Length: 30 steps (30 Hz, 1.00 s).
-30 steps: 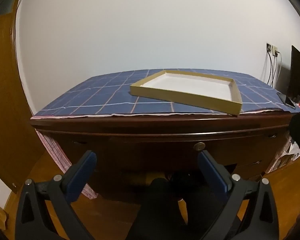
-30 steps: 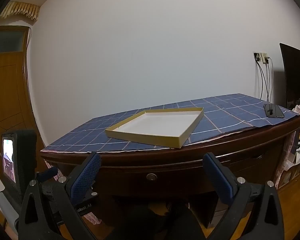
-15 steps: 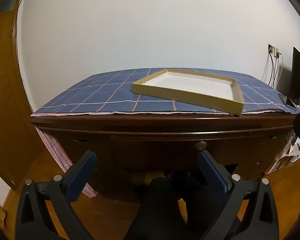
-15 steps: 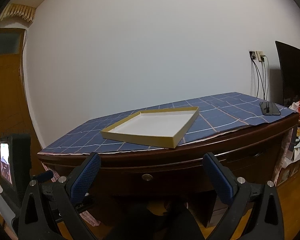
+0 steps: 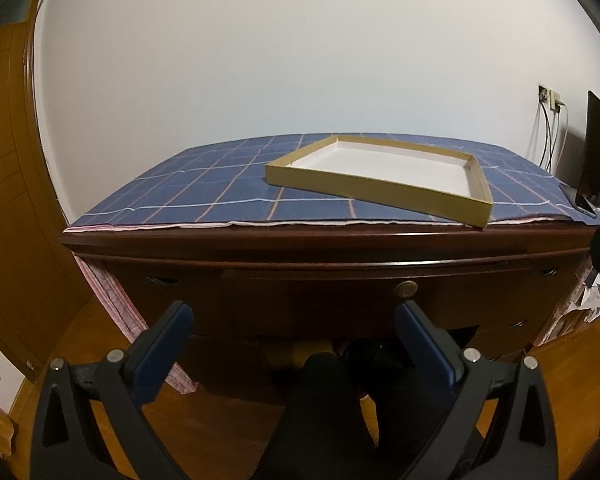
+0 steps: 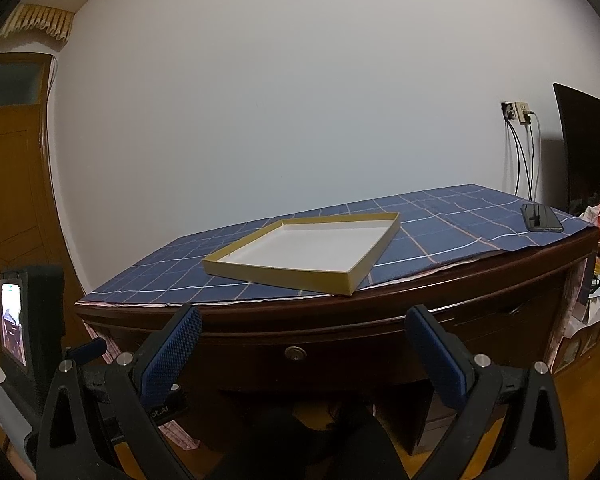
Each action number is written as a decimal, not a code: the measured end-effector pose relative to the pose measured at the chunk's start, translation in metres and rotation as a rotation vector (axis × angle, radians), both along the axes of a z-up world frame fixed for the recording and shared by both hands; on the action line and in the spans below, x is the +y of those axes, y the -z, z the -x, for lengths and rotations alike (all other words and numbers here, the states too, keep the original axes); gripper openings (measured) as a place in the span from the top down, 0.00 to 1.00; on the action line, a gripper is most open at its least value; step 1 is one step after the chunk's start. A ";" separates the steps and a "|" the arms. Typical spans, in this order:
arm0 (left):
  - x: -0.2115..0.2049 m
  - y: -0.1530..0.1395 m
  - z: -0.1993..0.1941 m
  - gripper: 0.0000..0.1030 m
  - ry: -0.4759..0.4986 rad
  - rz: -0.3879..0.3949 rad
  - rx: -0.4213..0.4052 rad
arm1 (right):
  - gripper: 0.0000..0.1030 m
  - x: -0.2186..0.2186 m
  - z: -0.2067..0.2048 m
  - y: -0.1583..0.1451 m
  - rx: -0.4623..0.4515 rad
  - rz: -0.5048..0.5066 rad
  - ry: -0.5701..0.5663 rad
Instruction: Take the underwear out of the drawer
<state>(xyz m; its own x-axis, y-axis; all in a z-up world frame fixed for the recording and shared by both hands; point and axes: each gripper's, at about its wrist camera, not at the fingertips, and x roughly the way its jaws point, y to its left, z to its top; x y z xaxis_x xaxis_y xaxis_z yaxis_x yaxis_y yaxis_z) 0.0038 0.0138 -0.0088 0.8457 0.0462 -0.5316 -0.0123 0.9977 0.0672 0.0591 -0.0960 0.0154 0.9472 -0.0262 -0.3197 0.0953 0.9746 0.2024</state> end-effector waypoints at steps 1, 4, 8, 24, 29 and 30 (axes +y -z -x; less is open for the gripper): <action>0.000 0.000 0.000 0.00 -0.001 0.001 0.002 | 0.00 0.000 0.000 0.000 0.002 0.000 0.000; 0.002 0.000 0.000 0.00 -0.002 0.004 0.002 | 0.00 0.000 0.000 -0.001 0.003 0.001 -0.002; 0.002 0.000 -0.001 0.00 -0.002 0.001 0.006 | 0.00 0.001 -0.001 0.000 0.008 0.006 -0.001; 0.007 0.006 -0.008 0.00 -0.006 -0.001 0.020 | 0.00 -0.016 -0.025 0.014 0.020 0.062 0.074; 0.009 0.017 -0.031 0.00 0.000 0.019 0.038 | 0.00 -0.028 -0.067 0.032 0.085 0.084 0.102; 0.008 0.019 -0.035 0.00 -0.001 0.018 0.037 | 0.00 -0.029 -0.072 0.034 0.088 0.093 0.103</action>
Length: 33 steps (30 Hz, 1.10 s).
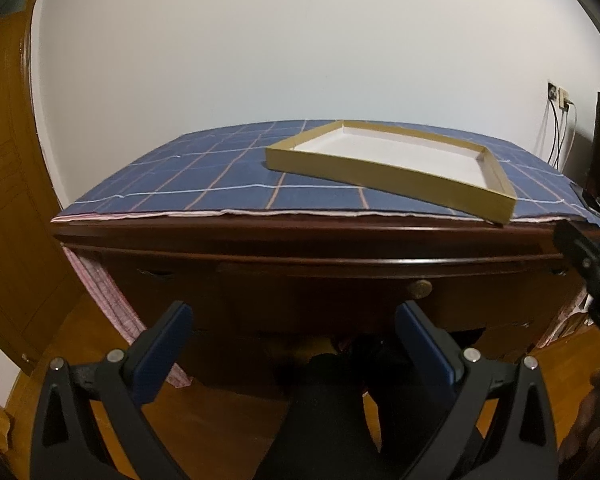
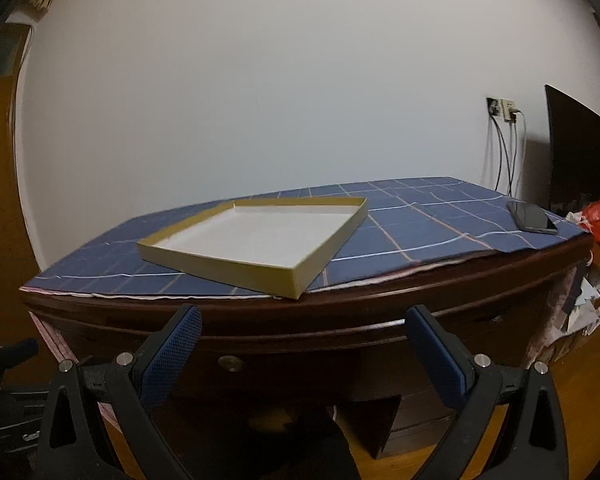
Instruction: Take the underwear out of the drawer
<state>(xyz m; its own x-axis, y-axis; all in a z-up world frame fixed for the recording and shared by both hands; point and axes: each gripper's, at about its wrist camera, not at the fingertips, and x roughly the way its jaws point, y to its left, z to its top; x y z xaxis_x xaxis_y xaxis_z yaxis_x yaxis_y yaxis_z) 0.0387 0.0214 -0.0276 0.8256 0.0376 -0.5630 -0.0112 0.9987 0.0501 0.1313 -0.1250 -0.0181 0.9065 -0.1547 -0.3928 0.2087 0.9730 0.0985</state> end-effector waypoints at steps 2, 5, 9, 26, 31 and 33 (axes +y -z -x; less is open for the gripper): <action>-0.002 0.005 -0.015 0.00 -0.009 -0.012 0.006 | 0.00 -0.001 -0.016 0.003 0.016 0.034 0.009; -0.003 0.008 -0.032 0.00 -0.011 -0.002 0.027 | 0.00 -0.009 -0.041 0.009 0.062 0.064 0.049; -0.008 0.012 -0.050 0.00 0.003 0.010 0.042 | 0.01 -0.024 -0.059 0.016 0.088 0.052 0.081; -0.025 0.018 -0.078 0.00 0.049 0.002 0.077 | 0.01 -0.070 -0.134 0.015 0.139 0.110 0.127; -0.026 0.015 -0.079 0.00 0.047 0.000 0.076 | 0.01 -0.085 -0.163 0.013 0.125 0.182 0.147; -0.026 0.014 -0.079 0.00 0.047 -0.006 0.069 | 0.01 -0.090 -0.168 0.013 0.141 0.178 0.173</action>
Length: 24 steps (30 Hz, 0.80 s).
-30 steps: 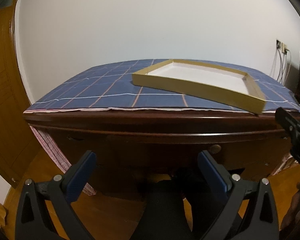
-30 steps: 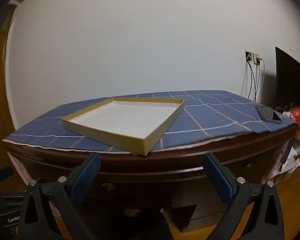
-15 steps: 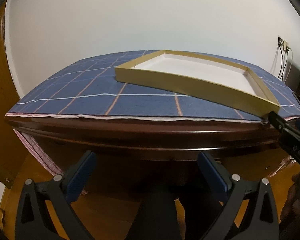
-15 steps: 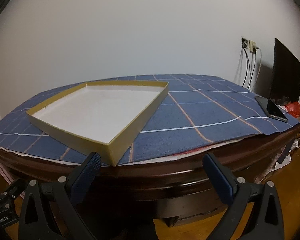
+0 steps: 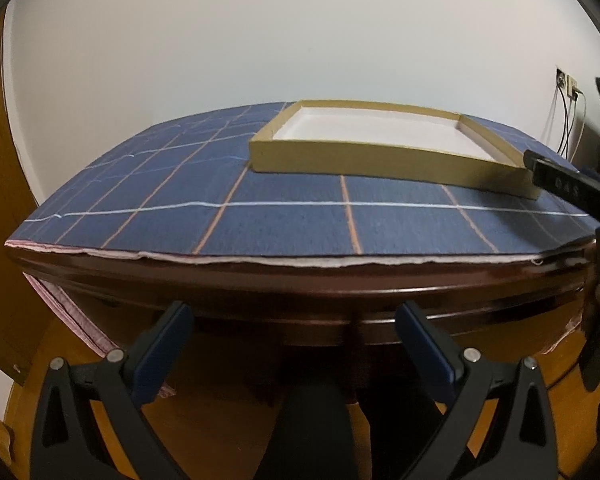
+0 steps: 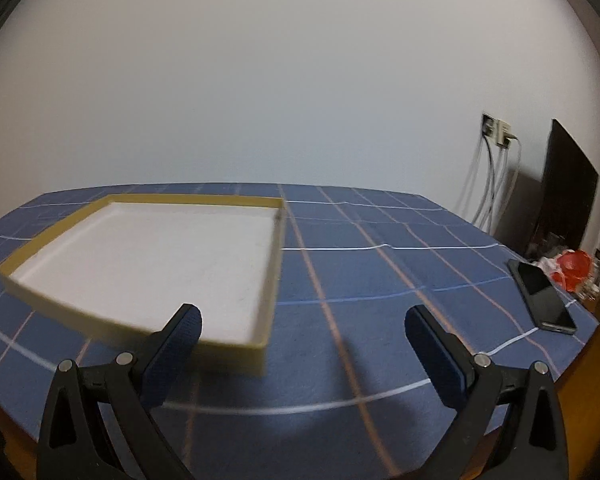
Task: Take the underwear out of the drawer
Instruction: 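Lower both tools toward the dresser drawer front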
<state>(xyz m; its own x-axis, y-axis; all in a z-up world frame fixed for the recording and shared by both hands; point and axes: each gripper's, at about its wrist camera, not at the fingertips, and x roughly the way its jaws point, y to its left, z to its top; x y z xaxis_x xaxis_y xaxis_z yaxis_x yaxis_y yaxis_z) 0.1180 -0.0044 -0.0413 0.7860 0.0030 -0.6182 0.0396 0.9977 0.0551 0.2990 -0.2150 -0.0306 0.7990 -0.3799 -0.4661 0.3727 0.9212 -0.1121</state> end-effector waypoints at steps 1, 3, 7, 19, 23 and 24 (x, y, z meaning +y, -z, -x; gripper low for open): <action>0.000 -0.001 0.000 0.00 0.000 -0.002 -0.003 | 0.01 -0.002 0.002 0.000 -0.002 -0.016 -0.001; -0.002 -0.002 0.000 0.00 0.000 0.001 -0.007 | 0.01 -0.001 0.016 -0.003 -0.038 -0.057 -0.025; -0.011 -0.004 0.003 0.00 0.018 -0.003 -0.014 | 0.01 0.010 0.052 -0.010 -0.108 -0.107 -0.082; -0.012 -0.003 0.020 0.00 0.030 -0.026 -0.009 | 0.01 0.022 0.130 0.018 -0.095 -0.319 -0.158; -0.008 -0.001 0.026 0.00 0.018 -0.026 -0.011 | 0.01 0.015 0.141 0.027 -0.087 -0.360 -0.128; -0.008 0.001 0.028 0.00 0.019 -0.024 -0.008 | 0.01 0.015 0.143 0.027 -0.082 -0.358 -0.126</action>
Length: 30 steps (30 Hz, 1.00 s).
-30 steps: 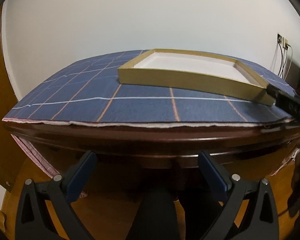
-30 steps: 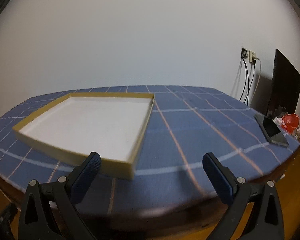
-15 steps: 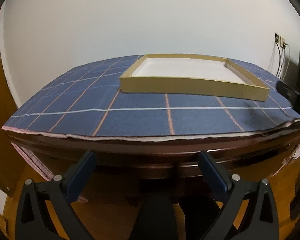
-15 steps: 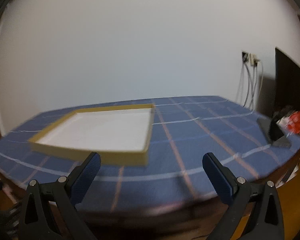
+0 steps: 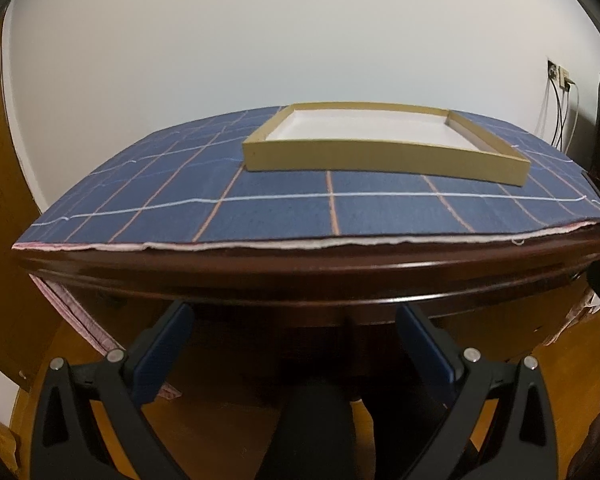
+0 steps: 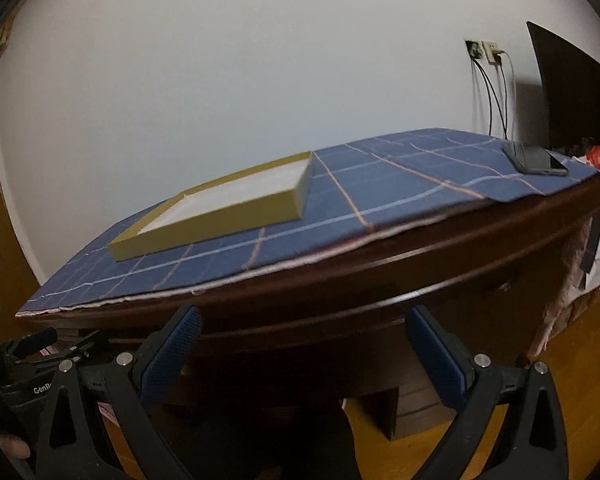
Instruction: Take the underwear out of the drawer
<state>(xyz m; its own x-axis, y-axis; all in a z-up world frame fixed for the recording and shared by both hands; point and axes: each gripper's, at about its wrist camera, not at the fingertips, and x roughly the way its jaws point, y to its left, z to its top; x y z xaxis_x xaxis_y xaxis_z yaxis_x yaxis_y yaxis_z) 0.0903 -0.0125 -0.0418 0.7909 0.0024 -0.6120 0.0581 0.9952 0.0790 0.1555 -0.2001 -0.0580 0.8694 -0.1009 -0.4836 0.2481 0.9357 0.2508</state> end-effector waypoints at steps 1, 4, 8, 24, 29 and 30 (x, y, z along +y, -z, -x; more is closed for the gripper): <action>-0.001 0.001 -0.001 0.00 0.001 -0.001 0.001 | 0.01 -0.001 0.002 0.000 0.002 0.003 0.000; -0.002 0.008 0.002 0.00 0.005 -0.007 0.004 | 0.01 0.001 0.007 0.004 0.000 0.018 -0.005; -0.003 0.016 0.001 0.00 0.016 -0.003 -0.002 | 0.01 0.001 0.004 0.018 0.000 0.039 -0.030; 0.015 0.066 -0.015 0.00 0.054 0.016 -0.011 | 0.01 -0.052 -0.033 0.082 0.053 0.000 -0.099; 0.011 0.073 -0.020 0.00 0.067 -0.001 -0.009 | 0.01 -0.065 -0.044 0.081 0.035 0.021 -0.148; 0.010 0.073 -0.020 0.00 0.072 -0.003 -0.011 | 0.01 -0.066 -0.047 0.081 0.033 0.015 -0.162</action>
